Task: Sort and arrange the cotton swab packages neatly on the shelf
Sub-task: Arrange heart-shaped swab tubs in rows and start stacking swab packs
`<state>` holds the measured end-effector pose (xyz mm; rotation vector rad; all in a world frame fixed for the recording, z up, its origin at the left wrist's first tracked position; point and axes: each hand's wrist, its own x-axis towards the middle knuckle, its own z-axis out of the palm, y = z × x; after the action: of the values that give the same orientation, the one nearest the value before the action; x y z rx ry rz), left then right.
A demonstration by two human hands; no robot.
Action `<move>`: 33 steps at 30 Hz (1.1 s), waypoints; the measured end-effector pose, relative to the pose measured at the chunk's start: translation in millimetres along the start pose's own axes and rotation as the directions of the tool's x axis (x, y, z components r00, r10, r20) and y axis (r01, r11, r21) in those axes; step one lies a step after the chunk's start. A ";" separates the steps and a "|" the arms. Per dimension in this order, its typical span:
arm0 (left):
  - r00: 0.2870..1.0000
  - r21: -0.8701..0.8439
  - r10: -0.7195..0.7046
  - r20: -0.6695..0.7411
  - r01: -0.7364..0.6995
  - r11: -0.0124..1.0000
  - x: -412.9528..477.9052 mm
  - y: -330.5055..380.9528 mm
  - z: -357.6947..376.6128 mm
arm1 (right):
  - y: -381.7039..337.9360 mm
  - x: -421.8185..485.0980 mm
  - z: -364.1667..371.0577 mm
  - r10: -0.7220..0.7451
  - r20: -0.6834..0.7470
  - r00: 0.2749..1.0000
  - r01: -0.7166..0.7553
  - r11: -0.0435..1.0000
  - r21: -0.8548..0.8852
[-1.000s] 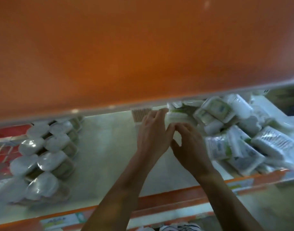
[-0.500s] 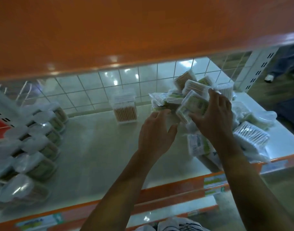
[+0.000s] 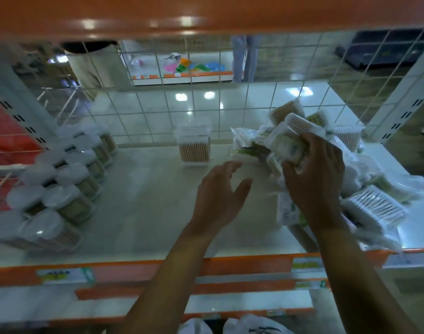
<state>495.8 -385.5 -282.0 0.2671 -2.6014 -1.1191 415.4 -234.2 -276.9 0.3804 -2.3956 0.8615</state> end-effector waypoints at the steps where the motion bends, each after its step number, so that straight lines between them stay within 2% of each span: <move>1: 1.000 -0.050 -0.019 0.005 0.020 0.999 -0.9 -0.1 -3.0 | -9.6 -4.1 0.6 -0.009 0.017 1.000 0.007 0.993 0.114; 3: 0.998 -0.137 -0.058 0.027 0.061 0.989 -1.5 -0.9 -10.8 | -27.0 -15.4 6.9 0.025 0.087 0.996 -0.052 0.945 0.324; 6: 0.995 -0.201 -0.084 0.045 0.092 0.975 -3.6 -6.2 -26.1 | -47.5 -32.2 22.3 0.090 0.243 0.966 -0.202 0.849 0.488; 10: 0.990 -0.312 -0.127 0.059 0.139 0.940 -9.0 -23.3 -47.0 | -69.7 -42.9 37.4 0.084 0.323 0.943 -0.280 0.727 0.627; 15: 0.970 -0.542 -0.233 0.073 0.235 0.807 -19.1 -40.9 -65.3 | -92.8 -58.3 45.5 0.011 0.547 0.837 -0.484 0.482 0.731; 19: 0.968 -0.612 -0.238 0.075 0.233 0.756 -25.1 -49.6 -75.1 | -106.1 -66.5 46.3 -0.025 0.592 0.805 -0.535 0.398 0.745; 24: 0.969 -0.672 -0.227 0.096 0.231 0.703 -31.7 -60.1 -82.8 | -115.1 -71.7 48.0 -0.068 0.622 0.780 -0.545 0.415 0.729; 29: 0.969 -0.708 -0.220 0.113 0.234 0.667 -38.1 -72.5 -85.8 | -124.2 -76.2 52.3 -0.017 0.606 0.795 -0.530 0.468 0.708; 33: 0.976 -0.657 -0.198 0.088 0.206 0.725 -43.9 -82.3 -90.1 | -133.7 -75.9 54.9 0.007 0.563 0.827 -0.468 0.564 0.681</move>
<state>572.1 -490.0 -291.9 0.3792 -2.0213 -2.0383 511.9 -365.2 -290.7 0.6814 -2.3716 2.2617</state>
